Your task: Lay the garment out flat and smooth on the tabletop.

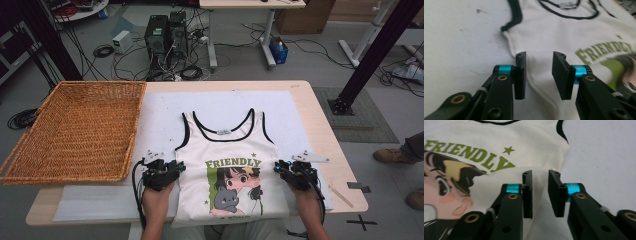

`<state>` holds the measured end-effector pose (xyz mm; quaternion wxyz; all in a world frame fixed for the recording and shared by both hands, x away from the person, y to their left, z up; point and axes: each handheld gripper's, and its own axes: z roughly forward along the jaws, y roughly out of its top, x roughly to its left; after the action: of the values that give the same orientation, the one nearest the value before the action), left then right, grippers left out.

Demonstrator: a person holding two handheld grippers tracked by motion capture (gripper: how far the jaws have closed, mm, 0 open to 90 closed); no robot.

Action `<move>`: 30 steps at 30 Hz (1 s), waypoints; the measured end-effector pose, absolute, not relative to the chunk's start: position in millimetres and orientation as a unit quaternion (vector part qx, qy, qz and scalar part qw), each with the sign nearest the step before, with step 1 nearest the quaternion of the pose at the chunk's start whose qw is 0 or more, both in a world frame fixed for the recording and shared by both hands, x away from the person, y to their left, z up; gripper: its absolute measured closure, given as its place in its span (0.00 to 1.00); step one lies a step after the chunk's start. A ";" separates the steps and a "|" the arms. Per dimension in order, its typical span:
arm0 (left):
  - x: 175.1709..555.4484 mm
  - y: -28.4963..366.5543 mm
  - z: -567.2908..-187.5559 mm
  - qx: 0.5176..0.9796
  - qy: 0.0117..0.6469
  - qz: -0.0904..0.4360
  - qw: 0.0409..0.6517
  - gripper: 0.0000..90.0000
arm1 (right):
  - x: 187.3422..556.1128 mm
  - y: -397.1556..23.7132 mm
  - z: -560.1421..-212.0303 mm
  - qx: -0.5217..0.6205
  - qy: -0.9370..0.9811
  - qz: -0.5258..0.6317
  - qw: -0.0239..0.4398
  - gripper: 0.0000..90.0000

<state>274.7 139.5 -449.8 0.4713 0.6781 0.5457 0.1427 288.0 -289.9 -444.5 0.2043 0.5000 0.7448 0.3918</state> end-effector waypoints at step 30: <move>214.9 141.9 -451.0 0.676 0.502 0.118 0.527 0.53 | 213.2 -306.7 -430.9 0.478 0.753 0.414 0.184 0.70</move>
<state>214.9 141.9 -451.0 0.5274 0.6755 0.5017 0.1176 213.2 -306.7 -430.9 0.1838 0.4776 0.7526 0.4144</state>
